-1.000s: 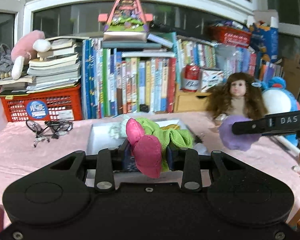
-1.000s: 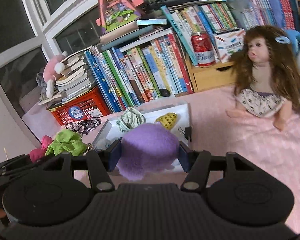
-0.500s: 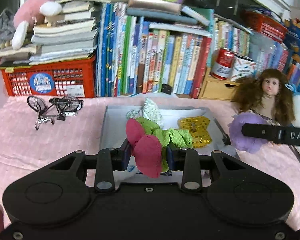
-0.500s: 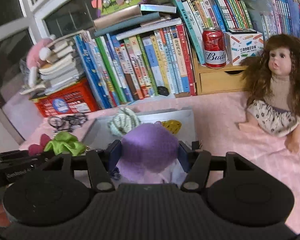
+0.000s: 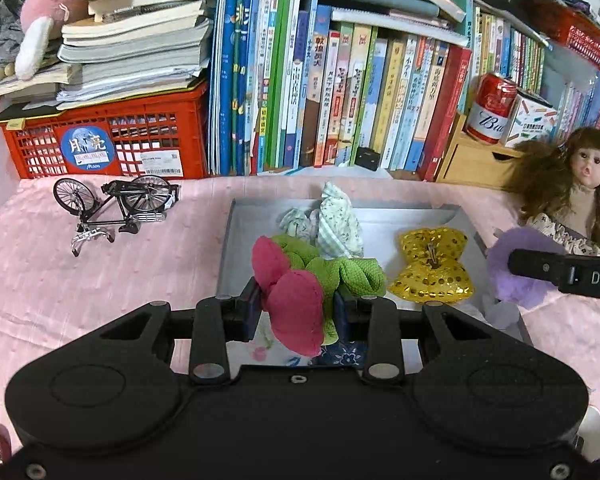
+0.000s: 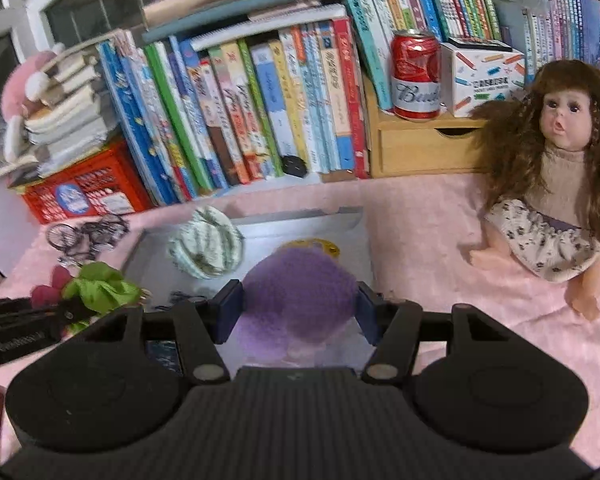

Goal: Organize soft objects
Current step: 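Carry the pink and green cloths with left tool while right tool carries the purple plush over the tray, then lower the cloths into the tray and open left tool while right tool releases the purple plush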

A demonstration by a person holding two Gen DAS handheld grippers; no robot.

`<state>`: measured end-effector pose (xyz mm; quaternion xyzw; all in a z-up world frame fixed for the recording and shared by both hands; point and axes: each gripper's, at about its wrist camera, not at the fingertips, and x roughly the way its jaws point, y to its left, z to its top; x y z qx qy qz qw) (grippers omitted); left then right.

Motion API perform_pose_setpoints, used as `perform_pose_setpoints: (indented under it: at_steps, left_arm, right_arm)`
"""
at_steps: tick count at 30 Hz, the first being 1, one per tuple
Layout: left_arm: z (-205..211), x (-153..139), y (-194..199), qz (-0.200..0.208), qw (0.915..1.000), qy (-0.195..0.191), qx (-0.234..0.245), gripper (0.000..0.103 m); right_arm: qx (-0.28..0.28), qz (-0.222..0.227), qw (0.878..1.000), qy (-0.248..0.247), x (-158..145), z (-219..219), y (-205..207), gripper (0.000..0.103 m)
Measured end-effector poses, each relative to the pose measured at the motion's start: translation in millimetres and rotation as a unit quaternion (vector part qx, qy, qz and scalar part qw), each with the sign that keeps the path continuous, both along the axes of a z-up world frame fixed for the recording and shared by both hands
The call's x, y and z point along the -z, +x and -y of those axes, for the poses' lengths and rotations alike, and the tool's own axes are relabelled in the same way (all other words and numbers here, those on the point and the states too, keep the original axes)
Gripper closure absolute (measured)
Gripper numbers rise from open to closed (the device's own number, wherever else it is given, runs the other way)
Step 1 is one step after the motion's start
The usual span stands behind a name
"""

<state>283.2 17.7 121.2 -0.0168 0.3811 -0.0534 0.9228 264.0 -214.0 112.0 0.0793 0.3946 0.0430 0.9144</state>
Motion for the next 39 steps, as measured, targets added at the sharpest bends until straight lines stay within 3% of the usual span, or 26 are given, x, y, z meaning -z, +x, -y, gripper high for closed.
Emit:
perform_pose_setpoints:
  at_steps: [4,12,16,22,29,35,39]
  left_arm:
    - [-4.7,1.6,14.7,-0.019,0.9998,0.011,0.003,0.070]
    - [-9.9,17.3,47.4,-0.058,0.9983,0.001,-0.005,0.069]
    - [-10.0,25.5,61.9,-0.058,0.9982,-0.007,-0.014,0.069]
    - [-17.6,36.9,83.8,-0.060,0.9973,-0.029,-0.032,0.068]
    - [-18.3,60.6,95.4,-0.086,0.9954,-0.010,-0.040,0.066]
    - [-15.5,62.9,99.9,-0.098,0.9944,-0.007,-0.040,0.062]
    - [-14.1,60.7,101.3,-0.101,0.9941,-0.005,-0.037,0.057]
  right_arm:
    - [-0.001,-0.015,0.999,-0.045,7.2,-1.5,7.8,0.040]
    - [-0.007,-0.039,0.996,-0.077,29.7,-17.0,31.7,0.040]
    - [-0.017,-0.031,0.997,-0.067,37.0,-26.2,41.3,0.040]
    - [-0.017,-0.021,1.000,-0.002,38.2,-27.1,56.6,0.040]
    - [-0.010,-0.054,0.998,-0.007,55.2,-26.2,72.2,0.040]
    - [-0.008,-0.106,0.994,-0.014,68.3,-29.0,80.5,0.040]
    - [-0.010,-0.116,0.993,-0.018,72.4,-31.7,82.0,0.038]
